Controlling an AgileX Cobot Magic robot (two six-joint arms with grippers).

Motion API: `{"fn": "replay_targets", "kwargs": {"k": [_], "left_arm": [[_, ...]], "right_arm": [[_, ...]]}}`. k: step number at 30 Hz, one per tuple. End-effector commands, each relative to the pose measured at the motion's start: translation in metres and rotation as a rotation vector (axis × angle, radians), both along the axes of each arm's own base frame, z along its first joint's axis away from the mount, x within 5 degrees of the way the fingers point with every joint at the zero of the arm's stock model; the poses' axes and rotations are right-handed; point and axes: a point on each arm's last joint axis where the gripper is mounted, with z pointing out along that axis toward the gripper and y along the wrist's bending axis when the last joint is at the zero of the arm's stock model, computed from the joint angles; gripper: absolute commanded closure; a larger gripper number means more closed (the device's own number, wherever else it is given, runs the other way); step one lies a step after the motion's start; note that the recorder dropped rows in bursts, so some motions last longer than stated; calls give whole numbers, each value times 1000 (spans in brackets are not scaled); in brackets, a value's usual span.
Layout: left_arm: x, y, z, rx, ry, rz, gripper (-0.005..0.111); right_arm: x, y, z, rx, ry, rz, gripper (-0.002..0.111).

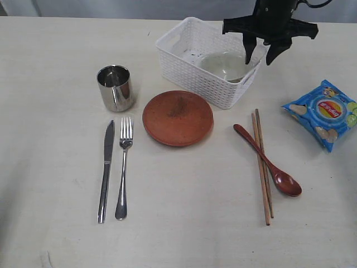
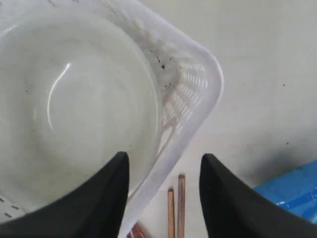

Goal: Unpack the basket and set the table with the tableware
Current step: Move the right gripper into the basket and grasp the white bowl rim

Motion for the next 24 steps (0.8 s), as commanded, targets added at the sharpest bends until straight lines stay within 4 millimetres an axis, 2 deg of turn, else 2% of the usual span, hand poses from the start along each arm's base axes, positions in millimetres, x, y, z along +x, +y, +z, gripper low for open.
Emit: {"fn": "replay_targets", "kwargs": {"k": [1, 4, 7, 14, 24], "left_arm": [[0, 0, 0, -16, -7, 4, 107], [0, 0, 0, -16, -7, 4, 107], [0, 0, 0, -16, -7, 4, 107], [0, 0, 0, -16, -7, 4, 107], [0, 0, 0, -16, -7, 4, 107]], "right_arm": [[6, 4, 23, 47, -71, 0, 65], [10, 8, 36, 79, -108, 14, 65], [14, 9, 34, 77, -113, 37, 65], [22, 12, -5, 45, -35, 98, 65], [27, 5, -28, -58, -7, 152, 65]]}}
